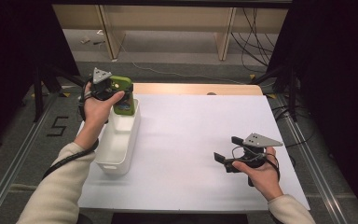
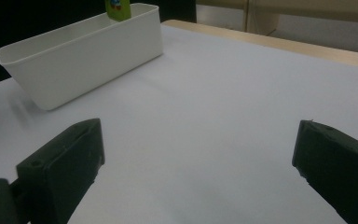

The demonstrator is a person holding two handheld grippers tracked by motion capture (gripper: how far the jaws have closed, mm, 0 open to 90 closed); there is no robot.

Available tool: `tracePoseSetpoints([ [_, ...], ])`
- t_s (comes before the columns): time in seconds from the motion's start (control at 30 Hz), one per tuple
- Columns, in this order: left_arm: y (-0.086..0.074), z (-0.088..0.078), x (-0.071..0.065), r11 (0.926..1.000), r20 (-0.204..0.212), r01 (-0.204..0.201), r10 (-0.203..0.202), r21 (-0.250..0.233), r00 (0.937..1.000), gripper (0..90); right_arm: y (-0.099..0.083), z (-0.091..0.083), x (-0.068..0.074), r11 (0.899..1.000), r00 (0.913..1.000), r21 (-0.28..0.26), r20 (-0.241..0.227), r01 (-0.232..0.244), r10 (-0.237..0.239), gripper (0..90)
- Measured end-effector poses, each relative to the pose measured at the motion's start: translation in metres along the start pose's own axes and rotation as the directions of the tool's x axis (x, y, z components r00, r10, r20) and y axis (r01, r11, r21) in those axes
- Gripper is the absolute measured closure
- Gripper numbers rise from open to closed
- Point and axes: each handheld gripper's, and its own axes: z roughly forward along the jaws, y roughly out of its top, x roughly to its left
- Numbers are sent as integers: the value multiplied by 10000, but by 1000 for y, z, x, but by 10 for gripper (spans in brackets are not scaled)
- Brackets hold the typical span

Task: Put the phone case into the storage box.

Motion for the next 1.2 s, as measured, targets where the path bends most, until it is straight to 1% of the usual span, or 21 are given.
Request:
tracePoseSetpoints([
  [0.2,0,0,2,10000,-31,-38,38,46,10000,163,0,0,0,10000,10000,-9,-5,-1,1,32],
  [0.4,2,2,0,10000,-14,-59,59,50,10000,163,0,0,0,10000,10000,0,-13,-4,4,31],
  [1.2,2,12,6,9996,-218,73,-68,269,9997,163,0,-1,-1,10000,10000,-34,-4,14,-14,32],
])
